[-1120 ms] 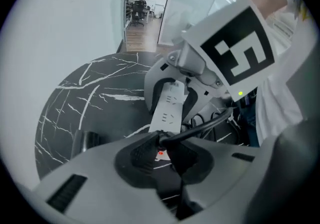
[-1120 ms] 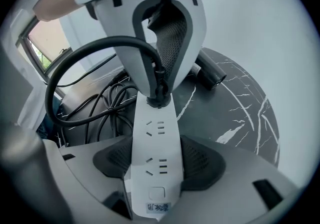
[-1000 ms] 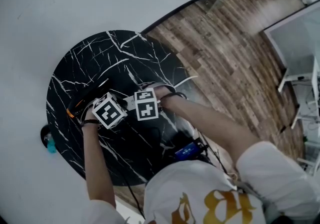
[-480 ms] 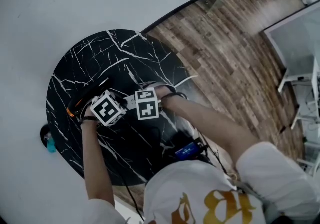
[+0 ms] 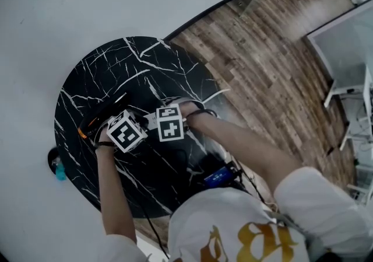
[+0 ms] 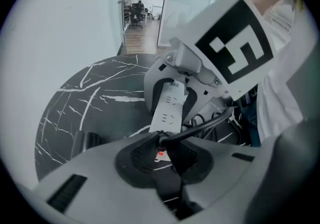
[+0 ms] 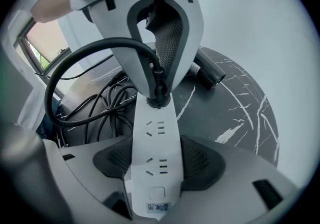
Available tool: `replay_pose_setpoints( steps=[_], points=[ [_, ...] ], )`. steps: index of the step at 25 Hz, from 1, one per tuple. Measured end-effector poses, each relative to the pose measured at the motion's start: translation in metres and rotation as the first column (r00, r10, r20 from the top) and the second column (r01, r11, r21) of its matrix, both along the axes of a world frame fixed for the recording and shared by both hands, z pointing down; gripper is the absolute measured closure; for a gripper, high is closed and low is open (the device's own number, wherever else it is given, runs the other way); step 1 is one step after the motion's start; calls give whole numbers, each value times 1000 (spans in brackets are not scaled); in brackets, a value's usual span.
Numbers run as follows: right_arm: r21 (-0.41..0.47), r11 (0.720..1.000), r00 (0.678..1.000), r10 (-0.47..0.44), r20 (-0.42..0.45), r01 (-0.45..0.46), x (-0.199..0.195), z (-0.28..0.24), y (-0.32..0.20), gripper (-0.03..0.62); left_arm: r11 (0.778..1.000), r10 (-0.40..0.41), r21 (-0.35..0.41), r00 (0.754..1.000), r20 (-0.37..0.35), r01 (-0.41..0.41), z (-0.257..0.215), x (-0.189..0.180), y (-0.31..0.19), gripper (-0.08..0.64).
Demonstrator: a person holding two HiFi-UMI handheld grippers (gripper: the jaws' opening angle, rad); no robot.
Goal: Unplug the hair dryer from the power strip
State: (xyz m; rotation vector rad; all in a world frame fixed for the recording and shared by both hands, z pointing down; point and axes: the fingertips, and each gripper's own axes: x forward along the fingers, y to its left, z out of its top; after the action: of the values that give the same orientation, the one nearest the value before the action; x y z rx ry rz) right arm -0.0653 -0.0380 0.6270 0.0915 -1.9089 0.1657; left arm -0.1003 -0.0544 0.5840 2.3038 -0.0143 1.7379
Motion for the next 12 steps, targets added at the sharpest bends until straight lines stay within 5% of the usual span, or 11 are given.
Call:
replay_pose_setpoints(
  steps=[4,9,12],
  points=[
    [0,1000,1000,17,4,-17,0,1,0,324,992,-62,-112,996,-67,54,-3,1,-7,506],
    [-6,1000,1000,-3,8,3,0,0,0,324,1000,-15,21,1000,10,14,-3,1,1,508],
    [2,1000,1000,-3,9,3,-1,0,-1,324,1000,-4,29,1000,31,3,-1,-4,0,511]
  ],
)
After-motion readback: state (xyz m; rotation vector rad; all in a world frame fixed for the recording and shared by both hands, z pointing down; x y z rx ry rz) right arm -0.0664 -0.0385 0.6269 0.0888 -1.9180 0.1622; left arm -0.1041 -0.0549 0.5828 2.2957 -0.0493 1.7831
